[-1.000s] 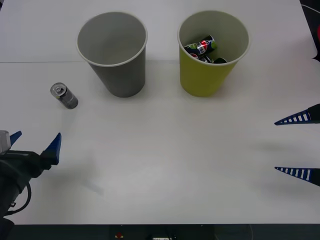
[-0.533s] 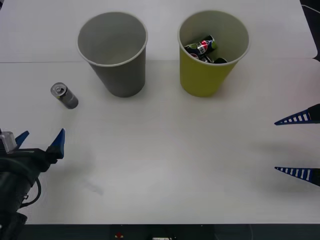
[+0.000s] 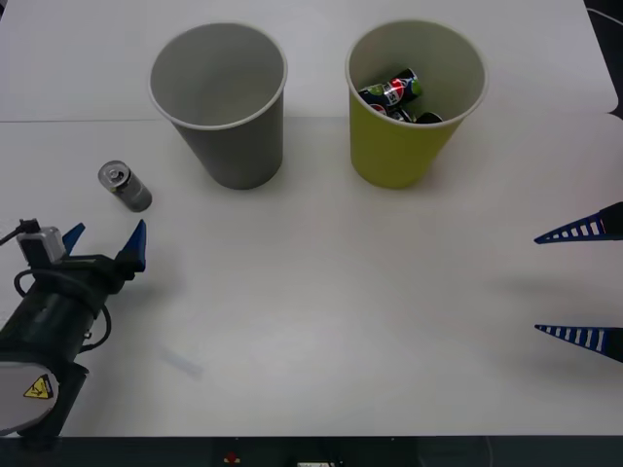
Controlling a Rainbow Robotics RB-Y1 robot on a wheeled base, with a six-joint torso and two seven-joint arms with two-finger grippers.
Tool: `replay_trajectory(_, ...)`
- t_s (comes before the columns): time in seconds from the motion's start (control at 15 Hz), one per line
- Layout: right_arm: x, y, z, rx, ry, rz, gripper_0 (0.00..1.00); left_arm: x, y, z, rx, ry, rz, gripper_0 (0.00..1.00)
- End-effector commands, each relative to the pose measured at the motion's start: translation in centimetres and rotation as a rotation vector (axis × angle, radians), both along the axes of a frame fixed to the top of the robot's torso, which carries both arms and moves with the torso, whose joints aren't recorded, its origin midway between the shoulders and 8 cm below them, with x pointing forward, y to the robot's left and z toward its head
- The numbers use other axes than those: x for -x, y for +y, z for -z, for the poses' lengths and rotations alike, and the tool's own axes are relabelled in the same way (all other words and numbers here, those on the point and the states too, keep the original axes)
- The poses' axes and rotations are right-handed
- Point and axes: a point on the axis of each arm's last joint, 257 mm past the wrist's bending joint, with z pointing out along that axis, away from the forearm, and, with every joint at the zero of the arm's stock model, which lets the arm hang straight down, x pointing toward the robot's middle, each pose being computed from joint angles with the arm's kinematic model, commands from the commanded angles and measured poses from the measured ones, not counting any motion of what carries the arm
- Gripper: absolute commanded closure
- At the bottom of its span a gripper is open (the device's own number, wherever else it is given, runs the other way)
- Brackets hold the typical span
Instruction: Put the can into the green bin and the plastic bottle into the gray bin
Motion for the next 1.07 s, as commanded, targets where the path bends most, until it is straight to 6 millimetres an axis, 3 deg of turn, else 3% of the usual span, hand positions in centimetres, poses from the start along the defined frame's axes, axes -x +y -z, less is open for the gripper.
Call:
replay_trajectory(0.07, 0.0, 0.0, 0.0, 0.0, 0.0, 0.0, 0.0, -2.1, 0.5, 0.3, -0.017, -0.005, -0.014, 0.0)
replay_trajectory(0.33, 0.0, 0.0, 0.0, 0.0, 0.0, 0.0, 0.0, -4.1, 1.5, 0.1, -0.021, -0.023, -0.053, 0.0)
replay_trajectory(1.07, 0.0, 0.0, 0.0, 0.0, 0.0, 0.0, 0.0, -10.0, 0.3, 0.0, -0.015, -0.03, -0.085, 0.0)
